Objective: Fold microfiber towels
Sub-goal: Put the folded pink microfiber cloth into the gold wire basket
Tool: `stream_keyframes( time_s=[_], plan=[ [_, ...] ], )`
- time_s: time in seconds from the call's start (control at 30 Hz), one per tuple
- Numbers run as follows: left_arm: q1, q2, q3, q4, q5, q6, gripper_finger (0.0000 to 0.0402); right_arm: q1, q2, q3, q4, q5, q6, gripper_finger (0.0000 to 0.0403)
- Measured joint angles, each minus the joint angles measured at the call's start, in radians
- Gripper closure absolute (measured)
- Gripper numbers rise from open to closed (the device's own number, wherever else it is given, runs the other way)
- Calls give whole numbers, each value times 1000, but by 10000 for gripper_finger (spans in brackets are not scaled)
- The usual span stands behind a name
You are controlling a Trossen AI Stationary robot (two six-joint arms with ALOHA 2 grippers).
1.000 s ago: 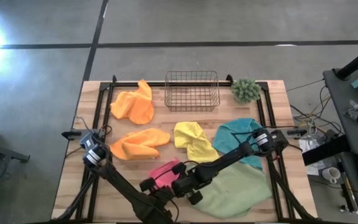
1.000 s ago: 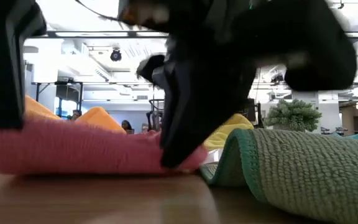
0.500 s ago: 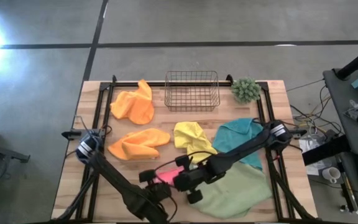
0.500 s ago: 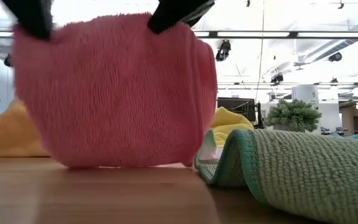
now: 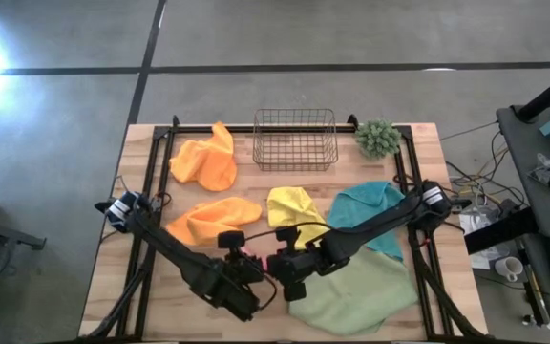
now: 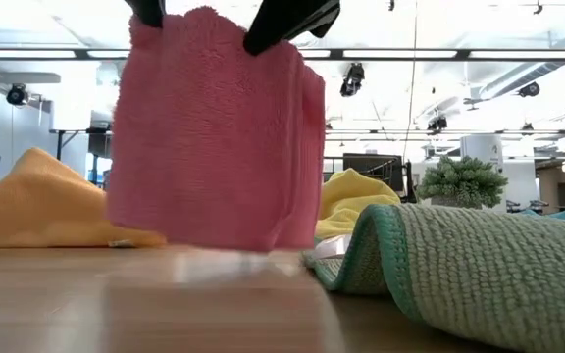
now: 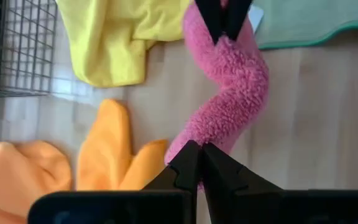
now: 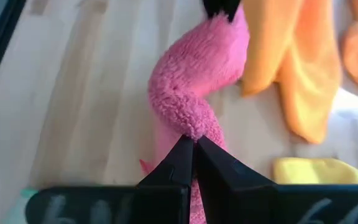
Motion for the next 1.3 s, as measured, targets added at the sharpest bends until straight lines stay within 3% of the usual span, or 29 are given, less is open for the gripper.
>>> stream_keyframes(
  time_s=[0.17, 0.7, 1.3],
  plan=[
    [22, 0, -2, -6, -14, 99, 402, -15, -45, 0, -22, 86, 17, 394],
    [198, -104, -2, 1, -171, 370, 401, -132, -148, 2, -116, 126, -14, 394],
    [561, -158, -2, 129, -246, 817, 401, -464, -247, 2, -120, 108, -270, 394]
  ],
)
